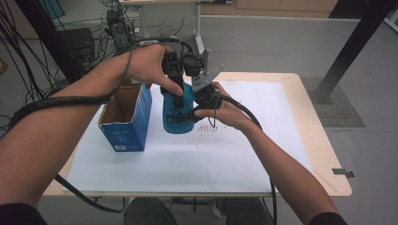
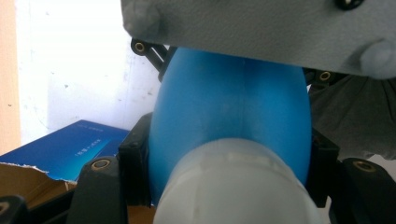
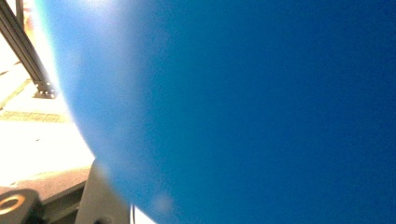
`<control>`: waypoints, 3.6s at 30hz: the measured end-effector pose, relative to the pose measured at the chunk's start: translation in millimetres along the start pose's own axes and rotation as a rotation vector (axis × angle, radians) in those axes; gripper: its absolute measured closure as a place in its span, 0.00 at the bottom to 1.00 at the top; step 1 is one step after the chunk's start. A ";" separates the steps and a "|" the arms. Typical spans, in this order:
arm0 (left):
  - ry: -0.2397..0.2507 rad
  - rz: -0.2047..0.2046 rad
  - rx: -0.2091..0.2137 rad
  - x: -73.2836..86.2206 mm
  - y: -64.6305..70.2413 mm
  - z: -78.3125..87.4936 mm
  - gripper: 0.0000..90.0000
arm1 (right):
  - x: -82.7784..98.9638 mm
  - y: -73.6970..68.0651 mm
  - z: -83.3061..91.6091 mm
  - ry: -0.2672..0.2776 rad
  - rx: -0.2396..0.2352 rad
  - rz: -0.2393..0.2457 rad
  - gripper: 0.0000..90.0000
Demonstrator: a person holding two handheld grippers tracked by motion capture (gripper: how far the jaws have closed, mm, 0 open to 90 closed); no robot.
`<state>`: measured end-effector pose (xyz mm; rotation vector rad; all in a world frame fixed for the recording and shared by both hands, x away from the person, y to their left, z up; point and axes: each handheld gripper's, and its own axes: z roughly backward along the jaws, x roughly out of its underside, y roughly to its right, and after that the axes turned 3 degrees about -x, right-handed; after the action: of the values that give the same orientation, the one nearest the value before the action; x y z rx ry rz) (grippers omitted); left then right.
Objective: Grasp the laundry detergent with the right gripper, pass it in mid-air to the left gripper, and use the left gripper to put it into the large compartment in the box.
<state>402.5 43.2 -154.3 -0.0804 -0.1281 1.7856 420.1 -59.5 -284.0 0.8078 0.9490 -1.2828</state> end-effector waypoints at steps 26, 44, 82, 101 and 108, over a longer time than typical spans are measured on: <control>0.006 0.003 -0.009 -0.4 2.0 2.6 0.42 | -1.5 -1.4 2.5 -0.001 0.012 0.011 0.46; 0.011 0.009 -0.002 0.5 0.3 3.5 0.42 | 0.1 0.1 1.5 -0.007 0.028 0.000 0.34; -0.019 0.276 -0.031 26.4 -19.9 37.8 0.42 | 22.2 -20.3 100.0 -0.241 0.193 -0.156 0.09; -0.060 0.558 -0.100 69.1 -43.5 78.2 0.42 | 33.6 -35.7 131.5 -0.328 0.266 -0.191 0.09; -0.062 0.700 -0.095 85.2 -55.9 94.4 0.42 | 35.5 -39.8 137.2 -0.352 0.279 -0.195 0.09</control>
<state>426.4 134.3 -52.1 -0.1511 -0.2519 2.4819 398.8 -203.1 -259.4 0.6803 0.5832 -1.6887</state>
